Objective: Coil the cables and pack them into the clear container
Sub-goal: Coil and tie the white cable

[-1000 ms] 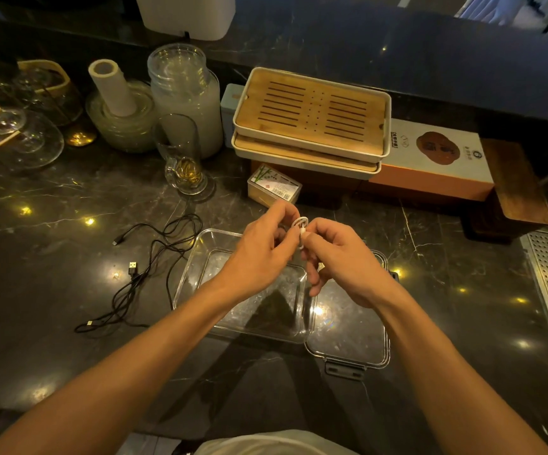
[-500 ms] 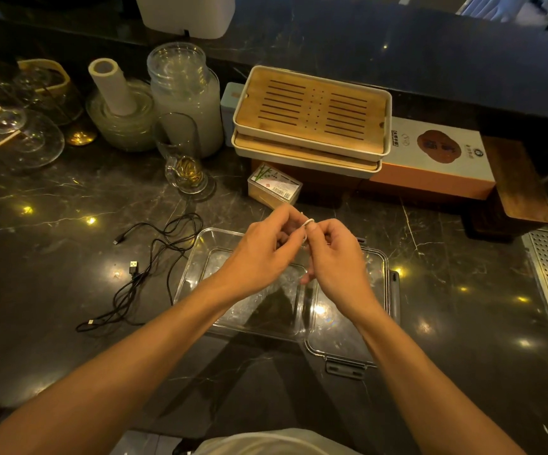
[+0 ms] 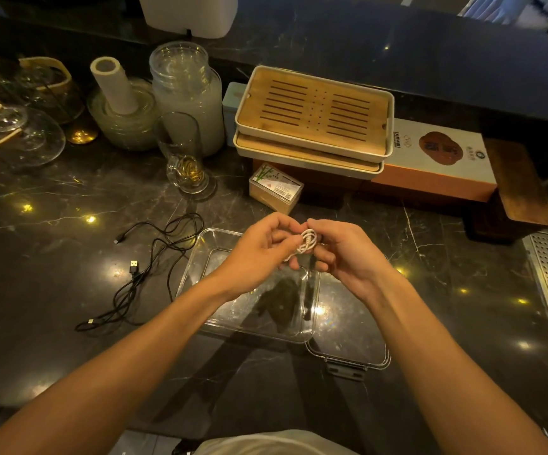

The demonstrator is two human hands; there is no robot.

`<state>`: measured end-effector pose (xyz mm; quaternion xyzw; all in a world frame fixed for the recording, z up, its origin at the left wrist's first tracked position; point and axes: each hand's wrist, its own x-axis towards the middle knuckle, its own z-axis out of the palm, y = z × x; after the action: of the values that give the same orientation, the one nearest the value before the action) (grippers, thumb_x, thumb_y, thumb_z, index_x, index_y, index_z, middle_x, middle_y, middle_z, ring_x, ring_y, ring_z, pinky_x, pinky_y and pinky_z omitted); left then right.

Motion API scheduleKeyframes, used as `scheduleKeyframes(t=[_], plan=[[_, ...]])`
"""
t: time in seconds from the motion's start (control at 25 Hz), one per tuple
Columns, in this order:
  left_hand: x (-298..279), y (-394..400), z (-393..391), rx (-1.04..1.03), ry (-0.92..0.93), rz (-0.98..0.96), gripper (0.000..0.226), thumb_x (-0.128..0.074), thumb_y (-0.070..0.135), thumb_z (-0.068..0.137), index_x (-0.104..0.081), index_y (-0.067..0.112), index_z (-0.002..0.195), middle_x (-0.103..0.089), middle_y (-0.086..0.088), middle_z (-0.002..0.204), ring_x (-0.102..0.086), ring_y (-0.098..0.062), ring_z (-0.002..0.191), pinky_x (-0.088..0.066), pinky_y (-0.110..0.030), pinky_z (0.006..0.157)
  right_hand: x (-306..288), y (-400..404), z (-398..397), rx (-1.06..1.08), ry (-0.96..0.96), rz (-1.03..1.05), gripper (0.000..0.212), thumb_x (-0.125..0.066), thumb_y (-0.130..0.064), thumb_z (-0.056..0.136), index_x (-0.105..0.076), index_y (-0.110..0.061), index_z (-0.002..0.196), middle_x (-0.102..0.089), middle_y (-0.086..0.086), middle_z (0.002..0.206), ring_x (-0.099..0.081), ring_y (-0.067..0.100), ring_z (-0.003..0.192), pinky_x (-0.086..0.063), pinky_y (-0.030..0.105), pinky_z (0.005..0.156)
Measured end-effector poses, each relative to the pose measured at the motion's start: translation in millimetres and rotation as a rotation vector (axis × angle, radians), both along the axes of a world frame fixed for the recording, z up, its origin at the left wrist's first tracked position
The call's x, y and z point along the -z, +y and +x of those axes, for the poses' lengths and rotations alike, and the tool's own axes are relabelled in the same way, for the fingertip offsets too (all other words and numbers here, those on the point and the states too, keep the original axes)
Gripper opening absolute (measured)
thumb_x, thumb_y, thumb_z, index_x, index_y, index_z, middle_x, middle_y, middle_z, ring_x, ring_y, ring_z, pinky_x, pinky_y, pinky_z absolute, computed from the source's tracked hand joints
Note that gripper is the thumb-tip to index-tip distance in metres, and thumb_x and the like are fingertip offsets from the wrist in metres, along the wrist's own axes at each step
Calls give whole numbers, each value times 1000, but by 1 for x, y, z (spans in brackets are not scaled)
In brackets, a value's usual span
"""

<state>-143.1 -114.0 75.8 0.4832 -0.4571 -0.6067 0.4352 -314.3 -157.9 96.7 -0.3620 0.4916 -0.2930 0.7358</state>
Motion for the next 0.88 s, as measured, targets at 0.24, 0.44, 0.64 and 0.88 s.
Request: scheduleKeyframes(t=[0.24, 0.44, 0.64, 0.88], plan=[[12, 6, 4, 25, 134, 152, 24, -55, 12, 102, -69, 2, 120, -76, -18, 108, -72, -19, 86, -58, -25, 71, 10, -3, 8, 85, 62, -94, 21, -64, -20, 101, -74, -2, 105, -59, 4, 61, -48, 10, 46, -47, 23, 50], [15, 8, 13, 13, 259, 251, 26, -49, 11, 104, -69, 2, 120, -75, -22, 110, -74, -28, 97, -61, -34, 88, 17, -2, 22, 75, 117, -117, 28, -62, -25, 103, -74, -1, 109, -55, 6, 58, -54, 14, 49, -50, 23, 52], [34, 18, 25, -79, 390, 353, 33, -53, 14, 104, -61, -3, 131, -69, -29, 121, -71, -28, 104, -61, -29, 85, 26, 1, 37, 45, 248, -152, 21, -63, -28, 103, -69, -9, 110, -61, 8, 77, -56, 10, 51, -51, 26, 52], [59, 21, 48, -357, 537, 502, 30, -57, 12, 102, -61, -1, 128, -70, -20, 127, -68, -29, 116, -55, -41, 100, 46, 15, 60, -197, 410, -119, 27, -64, -32, 102, -62, -6, 110, -70, 5, 92, -61, 14, 56, -53, 26, 49]])
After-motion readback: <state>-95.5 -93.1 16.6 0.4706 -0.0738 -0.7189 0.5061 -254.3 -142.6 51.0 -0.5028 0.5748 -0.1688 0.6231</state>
